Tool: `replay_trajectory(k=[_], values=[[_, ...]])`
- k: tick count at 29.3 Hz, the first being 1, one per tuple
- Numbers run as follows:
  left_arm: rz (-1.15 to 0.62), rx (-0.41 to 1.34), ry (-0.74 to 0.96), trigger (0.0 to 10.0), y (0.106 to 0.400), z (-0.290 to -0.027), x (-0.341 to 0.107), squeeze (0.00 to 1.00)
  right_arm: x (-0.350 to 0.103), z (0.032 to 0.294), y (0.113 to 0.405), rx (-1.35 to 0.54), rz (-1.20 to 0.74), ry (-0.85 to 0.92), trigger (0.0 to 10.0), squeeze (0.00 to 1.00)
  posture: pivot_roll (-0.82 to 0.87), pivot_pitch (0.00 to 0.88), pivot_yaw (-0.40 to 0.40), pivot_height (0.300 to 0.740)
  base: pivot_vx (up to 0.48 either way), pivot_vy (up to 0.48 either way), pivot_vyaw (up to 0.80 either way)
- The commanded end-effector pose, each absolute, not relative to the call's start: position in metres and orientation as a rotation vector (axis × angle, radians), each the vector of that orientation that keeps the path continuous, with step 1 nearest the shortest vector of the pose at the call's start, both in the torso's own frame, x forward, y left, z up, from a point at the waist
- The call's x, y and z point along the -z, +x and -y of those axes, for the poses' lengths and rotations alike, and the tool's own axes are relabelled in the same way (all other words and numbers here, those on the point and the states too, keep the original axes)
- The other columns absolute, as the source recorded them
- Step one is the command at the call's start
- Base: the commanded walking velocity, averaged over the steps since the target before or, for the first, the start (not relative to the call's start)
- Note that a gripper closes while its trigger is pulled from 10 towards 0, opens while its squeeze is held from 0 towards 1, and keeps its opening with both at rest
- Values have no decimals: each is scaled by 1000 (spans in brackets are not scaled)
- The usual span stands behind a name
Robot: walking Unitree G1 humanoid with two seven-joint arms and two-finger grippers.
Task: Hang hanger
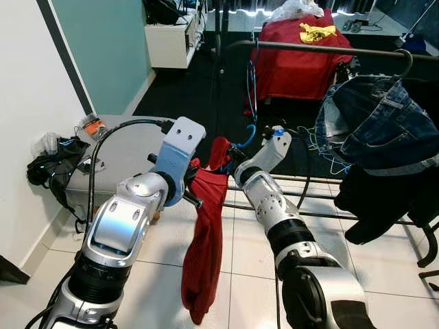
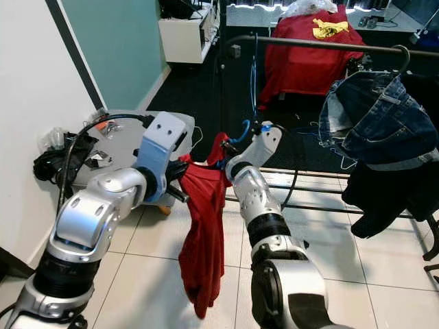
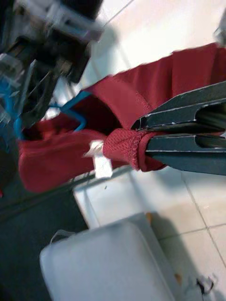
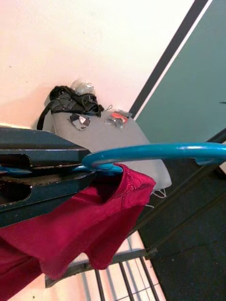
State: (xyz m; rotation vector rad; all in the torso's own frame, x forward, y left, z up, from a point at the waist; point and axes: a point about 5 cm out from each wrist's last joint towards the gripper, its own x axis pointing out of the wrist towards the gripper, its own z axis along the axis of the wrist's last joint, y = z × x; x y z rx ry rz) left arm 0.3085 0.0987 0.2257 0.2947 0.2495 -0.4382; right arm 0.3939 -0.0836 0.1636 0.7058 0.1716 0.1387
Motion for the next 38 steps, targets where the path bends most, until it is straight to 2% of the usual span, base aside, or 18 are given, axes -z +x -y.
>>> replay_trajectory(k=[1, 5, 6, 8, 9, 19, 20, 23, 26, 29, 32, 33, 35, 36, 37, 38], values=[[-306, 476, 313, 10000, 300, -98, -216, 0, -166, 85, 393, -142, -163, 679, 10000, 0, 37, 71, -6, 740, 0, 0, 0], [-352, 520, 324, 10000, 292, -93, -209, 0, -170, 85, 394, -144, -155, 672, 10000, 0, 39, 70, -9, 740, 0, 0, 0], [-363, 531, 314, 10000, 290, -92, -208, 282, -171, 85, 395, -146, -153, 669, 10000, 0, 40, 70, -10, 740, 0, 0, 0], [-363, 531, 314, 10000, 290, -92, -208, 282, -171, 85, 395, -146, -153, 669, 10000, 0, 40, 70, -10, 740, 0, 0, 0], [-361, 539, 292, 10000, 289, -91, -209, 1000, -172, 85, 395, -146, -153, 668, 10000, 0, 41, 70, -12, 740, 0, 0, 0], [-300, 531, 217, 10000, 293, -88, -223, 1000, -173, 86, 396, -149, -152, 660, 10000, 0, 40, 69, -12, 740, 0, 0, 0], [-248, 501, 155, 10000, 298, -92, -236, 0, -174, 87, 396, -158, -149, 645, 10000, 0, 43, 66, -14, 740, 0, 0, 0], [-216, 481, 111, 10000, 301, -96, -245, 0, -175, 88, 396, -165, -149, 634, 10000, 0, 43, 66, -14, 740, 0, 0, 0], [-192, 320, 156, 10000, 316, -130, -249, 0, -173, 93, 395, -286, -179, 539, 10000, 0, 43, 64, -13, 740, 0, 0, 0], [-208, 204, 291, 10000, 323, -164, -242, 0, -169, 96, 387, -483, -200, 390, 10000, 0, 31, 58, -10, 740, 0, 0, 0], [-208, 204, 291, 10000, 323, -164, -242, 0, -169, 96, 387, -483, -200, 390, 10000, 0, 31, 58, -10, 740, 0, 0, 0], [-203, 183, 330, 10000, 324, -171, -241, 0, -168, 98, 382, -559, -206, 336, 10000, 0, 29, 58, -8, 740, 0, 0, 0], [-203, 183, 330, 10000, 324, -171, -241, 0, -168, 98, 382, -559, -206, 336, 10000, 0, 29, 58, -8, 740, 0, 0, 0], [-216, 164, 376, 10000, 325, -183, -236, 0, -166, 105, 374, -660, -205, 229, 10000, 0, 18, 55, -5, 740, 0, 0, 0], [-216, 164, 376, 10000, 325, -183, -236, 0, -166, 105, 374, -660, -205, 229, 10000, 0, 18, 55, -5, 740, 0, 0, 0], [-218, 175, 393, 10000, 324, -190, -232, 0, -164, 114, 364, -760, -199, 107, 10000, 0, 11, 50, 1, 740, 0, 0, 0]])
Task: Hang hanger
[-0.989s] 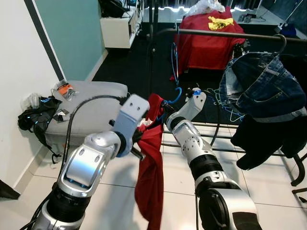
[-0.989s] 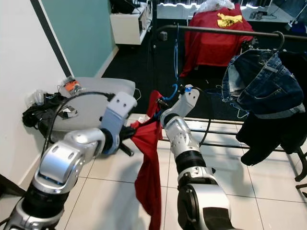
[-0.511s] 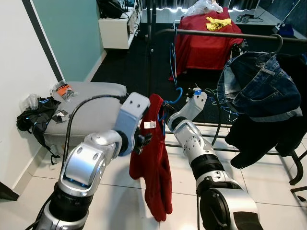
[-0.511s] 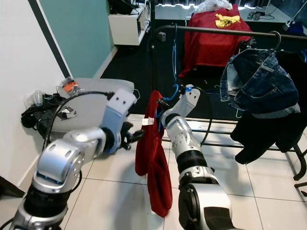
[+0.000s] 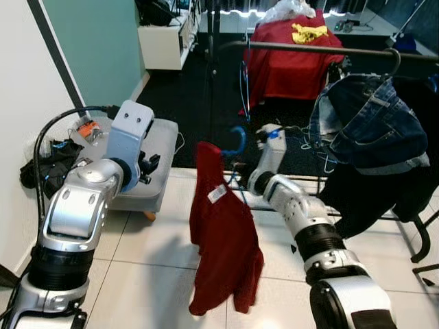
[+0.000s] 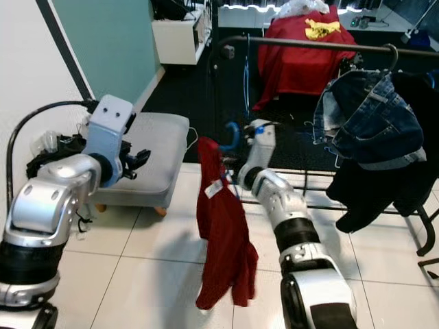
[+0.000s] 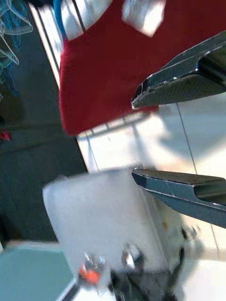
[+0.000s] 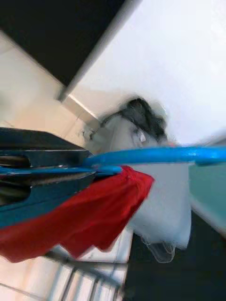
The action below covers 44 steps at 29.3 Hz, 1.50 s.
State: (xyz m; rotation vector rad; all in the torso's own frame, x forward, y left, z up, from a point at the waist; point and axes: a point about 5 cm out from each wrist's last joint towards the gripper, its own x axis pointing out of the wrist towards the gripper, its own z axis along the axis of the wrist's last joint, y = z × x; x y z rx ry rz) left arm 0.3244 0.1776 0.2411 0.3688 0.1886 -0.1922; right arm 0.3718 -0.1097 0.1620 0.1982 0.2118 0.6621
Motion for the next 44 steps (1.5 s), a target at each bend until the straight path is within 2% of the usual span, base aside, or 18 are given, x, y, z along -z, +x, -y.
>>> replay_trajectory(k=[1, 3, 4, 10, 13, 14, 15, 17, 22, 25, 28, 29, 30, 31, 36, 44], values=[[-218, 175, 393, 10000, 324, -190, -232, 0, -164, 114, 364, -760, -199, 107, 10000, 0, 11, 50, 1, 740, 0, 0, 0], [-204, 217, 409, 10000, 320, -195, -221, 0, -177, 128, 346, -910, -19, -160, 10000, 0, 5, 47, 9, 740, 0, 0, 0], [-199, 236, 414, 10000, 318, -196, -216, 0, -184, 132, 340, -942, 48, -216, 10000, 0, -4, 45, 13, 740, 0, 0, 0], [-196, 295, 406, 10000, 312, -196, -208, 0, -196, 142, 332, -995, 100, -225, 10000, 0, -5, 44, 13, 740, 0, 0, 0], [-201, 432, 363, 10000, 294, -196, -196, 0, -204, 168, 321, -1117, 54, -236, 10000, 0, -5, 37, 14, 740, 0, 0, 0], [-209, 465, 333, 10000, 289, -196, -194, 75, -206, 173, 319, -1133, 48, -243, 10000, 0, -5, 37, 13, 740, 0, 0, 0], [-214, 521, 269, 10000, 282, -194, -192, 1000, -210, 176, 319, -1139, 55, -240, 10000, 0, -3, 34, 11, 740, 0, 0, 0], [-216, 561, 225, 10000, 277, -191, -191, 1000, -212, 178, 319, -1143, 61, -236, 10000, 0, -3, 34, 11, 740, 0, 0, 0], [-225, 611, 235, 10000, 268, -189, -184, 1000, -219, 177, 313, -1193, 62, -216, 10000, 0, -7, 33, 10, 740, 0, 0, 0], [-157, 537, 222, 10000, 269, -190, -179, 1000, -227, 177, 300, -1307, 38, -190, 10000, 0, -10, 33, 5, 740, 0, 0, 0], [-135, 515, 216, 10000, 271, -190, -178, 1000, -228, 177, 297, -1335, 31, -181, 10000, 0, -10, 33, 5, 740, 0, 0, 0], [-118, 485, 209, 10000, 274, -191, -177, 886, -229, 177, 295, -1356, 22, -176, 10000, 0, -12, 33, 6, 740, 0, 0, 0], [-118, 485, 209, 10000, 274, -191, -177, 886, -229, 177, 295, -1356, 22, -176, 10000, 0, -12, 33, 6, 740, 0, 0, 0], [-104, 452, 211, 10000, 277, -192, -175, 0, -230, 178, 294, -1373, 17, -177, 10000, 0, -16, 33, 7, 740, 0, 0, 0], [-86, 388, 192, 10000, 282, -193, -172, 0, -234, 178, 292, -1392, 15, -179, 10000, 0, -18, 35, 8, 740, 0, 0, 0], [-104, 472, 146, 10000, 275, -186, -168, 0, -236, 178, 292, -1390, 19, -171, 10000, 0, -16, 39, 8, 740, 0, 0, 0]])
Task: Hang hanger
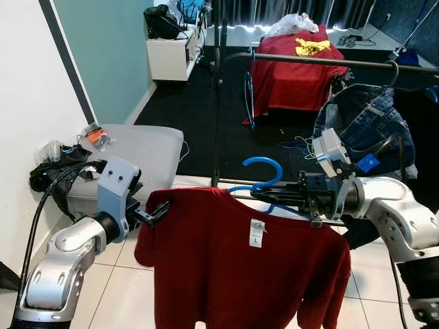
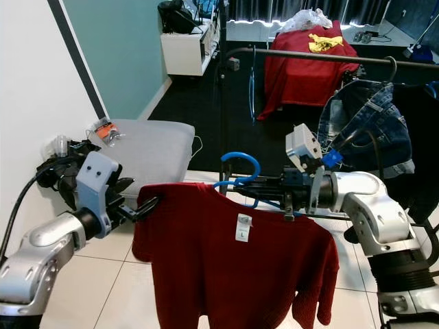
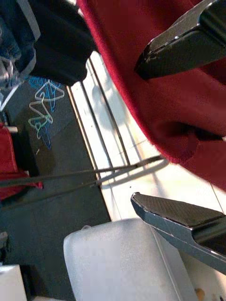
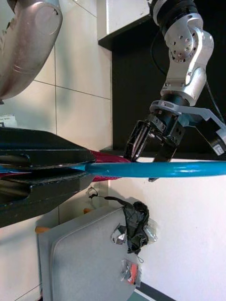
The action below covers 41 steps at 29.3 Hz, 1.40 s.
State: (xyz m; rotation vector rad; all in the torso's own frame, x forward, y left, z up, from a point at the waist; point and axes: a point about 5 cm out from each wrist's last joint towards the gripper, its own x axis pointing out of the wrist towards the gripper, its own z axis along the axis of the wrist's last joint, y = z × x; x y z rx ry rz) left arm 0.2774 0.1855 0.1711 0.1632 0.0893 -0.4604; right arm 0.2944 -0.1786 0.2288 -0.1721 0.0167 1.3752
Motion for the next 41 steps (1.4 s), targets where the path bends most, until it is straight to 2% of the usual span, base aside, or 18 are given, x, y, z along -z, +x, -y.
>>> replay_trajectory(k=[1, 3, 4, 5, 6, 7, 9, 10, 19, 20, 41], values=[[-120, 488, 145, 10000, 273, -185, -165, 0, -237, 178, 292, -1389, 21, -169, 10000, 0, -17, 39, 8, 740, 0, 0, 0], [-131, 492, 146, 10000, 272, -185, -162, 0, -238, 177, 292, -1388, 22, -168, 10000, 0, -17, 39, 8, 740, 0, 0, 0], [-134, 488, 146, 5725, 273, -185, -160, 0, -239, 178, 292, -1387, 22, -168, 10000, 0, -19, 41, 8, 740, 0, 0, 0], [-134, 488, 146, 5725, 273, -185, -160, 0, -239, 178, 292, -1387, 22, -168, 10000, 0, -19, 41, 8, 740, 0, 0, 0], [-133, 484, 145, 2549, 273, -185, -159, 0, -240, 178, 292, -1386, 22, -168, 10000, 0, -19, 40, 7, 740, 0, 0, 0], [-132, 482, 144, 0, 273, -185, -159, 0, -240, 178, 293, -1386, 22, -168, 10000, 0, -19, 40, 6, 740, 0, 0, 0], [-128, 480, 144, 0, 273, -185, -158, 0, -240, 178, 293, -1386, 20, -169, 10000, 0, -19, 40, 6, 740, 0, 0, 0], [-130, 478, 159, 10000, 274, -186, -158, 0, -240, 178, 293, -1385, 18, -170, 10000, 0, -19, 40, 6, 740, 0, 0, 0], [-138, 470, 159, 10000, 274, -190, -155, 0, -240, 179, 295, -1370, 12, -176, 10000, 0, -18, 41, 7, 740, 0, 0, 0], [-137, 476, 152, 0, 273, -189, -155, 0, -240, 179, 295, -1369, 12, -177, 10000, 0, -17, 41, 6, 740, 0, 0, 0], [-118, 474, 157, 0, 272, -193, -159, 0, -239, 181, 298, -1344, 5, -192, 10000, 0, -15, 44, 6, 740, 0, 0, 0]])
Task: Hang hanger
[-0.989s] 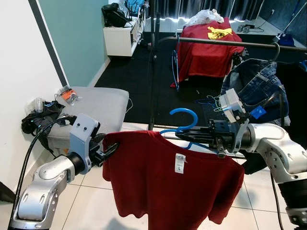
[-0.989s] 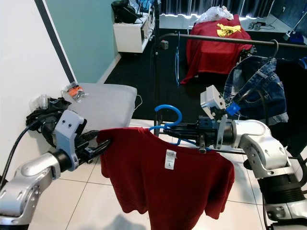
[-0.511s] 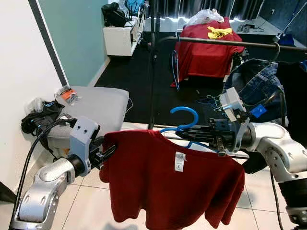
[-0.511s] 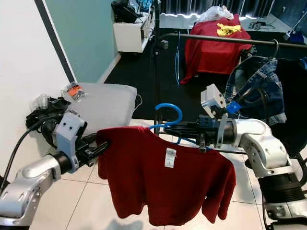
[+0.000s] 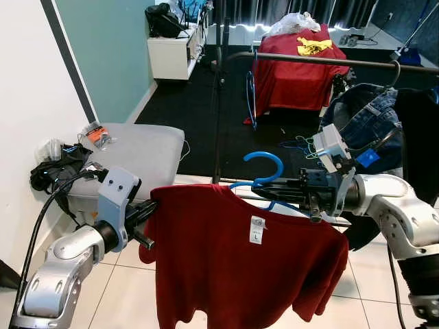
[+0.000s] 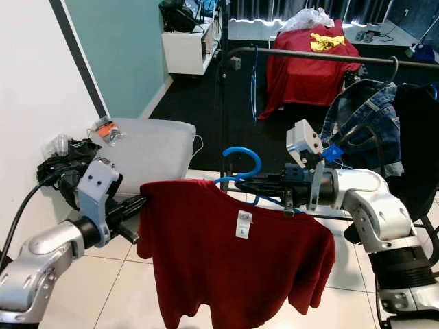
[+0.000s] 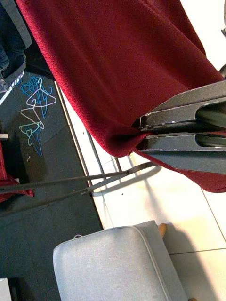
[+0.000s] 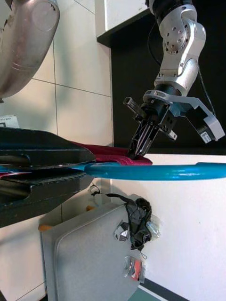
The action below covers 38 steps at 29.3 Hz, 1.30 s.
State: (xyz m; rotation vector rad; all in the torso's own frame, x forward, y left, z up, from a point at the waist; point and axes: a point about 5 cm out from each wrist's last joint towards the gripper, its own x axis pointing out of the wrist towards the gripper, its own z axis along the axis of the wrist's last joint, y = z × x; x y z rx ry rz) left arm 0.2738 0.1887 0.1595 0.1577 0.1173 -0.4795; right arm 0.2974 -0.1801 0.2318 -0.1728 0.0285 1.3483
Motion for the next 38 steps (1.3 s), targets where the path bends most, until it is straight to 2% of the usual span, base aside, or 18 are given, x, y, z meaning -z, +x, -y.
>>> replay_trajectory(k=[1, 14, 31, 32, 38], values=[[-107, 470, 153, 0, 272, -193, -160, 0, -237, 181, 298, -1343, -10, -204, 10000, 0, -16, 45, 6, 740, 0, 0, 0], [-35, 383, 141, 0, 278, -204, -173, 0, -228, 184, 295, -1360, -83, -236, 10000, 0, -17, 45, 5, 740, 0, 0, 0], [-48, 398, 149, 0, 275, -204, -169, 0, -229, 186, 299, -1336, -78, -255, 10000, 0, -19, 38, 4, 740, 0, 0, 0], [-61, 397, 158, 10000, 275, -204, -168, 1000, -229, 186, 299, -1335, -77, -256, 10000, 0, -18, 35, 3, 740, 0, 0, 0], [-71, 404, 170, 10000, 275, -202, -166, 1000, -230, 186, 300, -1331, -68, -254, 10000, 0, -19, 31, 4, 740, 0, 0, 0]])
